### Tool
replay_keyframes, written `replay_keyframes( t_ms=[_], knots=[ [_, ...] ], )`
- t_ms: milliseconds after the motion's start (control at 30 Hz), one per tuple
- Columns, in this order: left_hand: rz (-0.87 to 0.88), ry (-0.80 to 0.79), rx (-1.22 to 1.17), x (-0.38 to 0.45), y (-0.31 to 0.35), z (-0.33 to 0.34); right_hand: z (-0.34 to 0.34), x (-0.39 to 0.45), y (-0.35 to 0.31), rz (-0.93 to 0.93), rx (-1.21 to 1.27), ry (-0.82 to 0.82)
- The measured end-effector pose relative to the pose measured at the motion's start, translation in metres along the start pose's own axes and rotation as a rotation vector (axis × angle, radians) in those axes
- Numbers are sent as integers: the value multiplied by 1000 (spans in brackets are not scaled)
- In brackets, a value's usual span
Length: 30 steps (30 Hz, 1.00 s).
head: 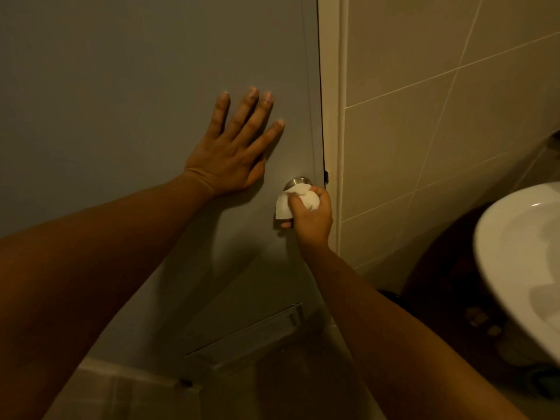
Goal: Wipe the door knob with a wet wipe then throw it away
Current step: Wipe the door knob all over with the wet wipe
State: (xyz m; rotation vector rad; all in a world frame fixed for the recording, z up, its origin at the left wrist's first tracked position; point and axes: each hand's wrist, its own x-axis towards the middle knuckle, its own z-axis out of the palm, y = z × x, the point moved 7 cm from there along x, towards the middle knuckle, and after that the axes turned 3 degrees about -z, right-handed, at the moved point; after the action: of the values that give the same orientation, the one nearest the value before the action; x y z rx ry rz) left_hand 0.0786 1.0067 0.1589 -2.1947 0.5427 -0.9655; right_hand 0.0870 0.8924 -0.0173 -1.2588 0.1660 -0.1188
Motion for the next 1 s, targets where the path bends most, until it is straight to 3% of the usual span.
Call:
replay_keyframes(
  t_ms=[133,367,467,567,833,1000],
  knots=[
    [4,-3,-6,0,0,1,1,-4,-3,31,50,-36],
    [4,3,-1,-1,0,1,-3,2,-16,-453,-853,-389],
    [7,-4,-1,-1,0,2,0,-4,-23,-698,-1019,-526],
    [8,-8,2,0,0,1,1,-7,-22,-871,-1213,-526],
    [11,-13,-10,-1,0,1,-3,-4,-7,-392,-720,-229],
    [12,2,-6,-1,0,0,-3,-4,0,-123,-299,-229]
  ],
)
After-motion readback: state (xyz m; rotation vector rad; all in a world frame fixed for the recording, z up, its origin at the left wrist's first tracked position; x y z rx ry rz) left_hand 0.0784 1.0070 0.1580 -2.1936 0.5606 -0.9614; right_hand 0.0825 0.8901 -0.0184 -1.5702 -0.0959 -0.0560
